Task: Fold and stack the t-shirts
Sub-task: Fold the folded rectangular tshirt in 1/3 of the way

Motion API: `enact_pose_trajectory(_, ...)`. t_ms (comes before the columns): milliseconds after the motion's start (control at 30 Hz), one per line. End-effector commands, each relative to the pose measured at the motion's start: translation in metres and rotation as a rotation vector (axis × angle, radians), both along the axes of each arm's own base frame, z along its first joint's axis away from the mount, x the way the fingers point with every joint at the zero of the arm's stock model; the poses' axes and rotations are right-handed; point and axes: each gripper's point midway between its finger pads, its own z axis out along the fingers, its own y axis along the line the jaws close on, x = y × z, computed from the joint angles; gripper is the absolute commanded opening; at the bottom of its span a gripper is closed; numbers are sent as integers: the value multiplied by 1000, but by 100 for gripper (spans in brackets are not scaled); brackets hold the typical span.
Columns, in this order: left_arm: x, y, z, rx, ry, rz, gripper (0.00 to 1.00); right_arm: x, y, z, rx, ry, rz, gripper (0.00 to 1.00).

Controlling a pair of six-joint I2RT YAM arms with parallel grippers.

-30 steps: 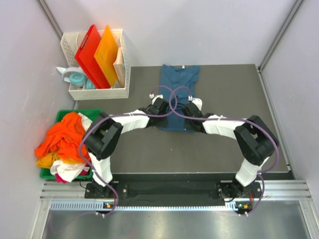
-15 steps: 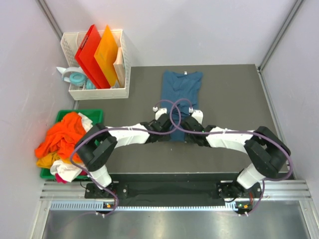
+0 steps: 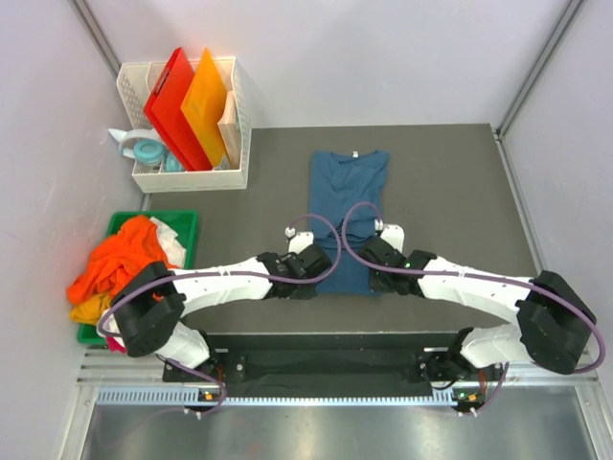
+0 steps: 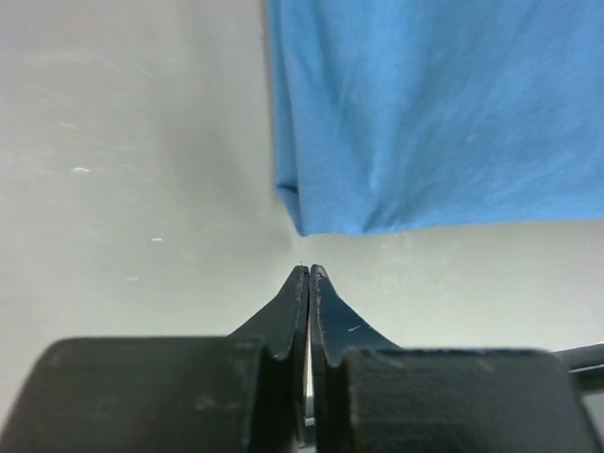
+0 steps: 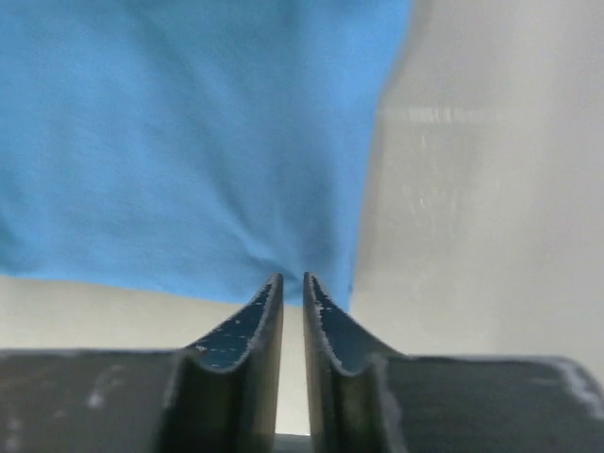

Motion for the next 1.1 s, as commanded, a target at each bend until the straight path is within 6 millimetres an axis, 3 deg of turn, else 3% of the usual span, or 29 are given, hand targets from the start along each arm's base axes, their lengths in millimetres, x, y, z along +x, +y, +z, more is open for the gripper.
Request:
enact_pose_trajectory(0, 34, -14, 74, -64, -190, 19, 7, 38, 28, 67, 46, -170, 50, 20)
enact_pose_trajectory(33, 39, -20, 82, -84, -217, 10, 8, 47, 37, 78, 59, -188, 59, 21)
enact_pose_trajectory(100, 47, -38, 91, -137, -260, -32, 7, 55, 45, 81, 44, -200, 96, 18)
enact_pose_trajectory(167, 50, -47, 88, -153, -264, -53, 2, 66, 50, 74, 11, -189, 114, 0)
enact_pose_trajectory(333, 49, -71, 63, -220, -233, -89, 0, 85, 58, 51, 18, -156, 125, 0)
enact_pose_trajectory(600, 50, -73, 34, -203, -214, -88, 0, 108, 58, 18, -9, -104, 85, 0)
enact_pose_trajectory(1067, 41, -67, -9, -130, -132, -94, 0, 173, 57, 16, -59, -130, 32, 0)
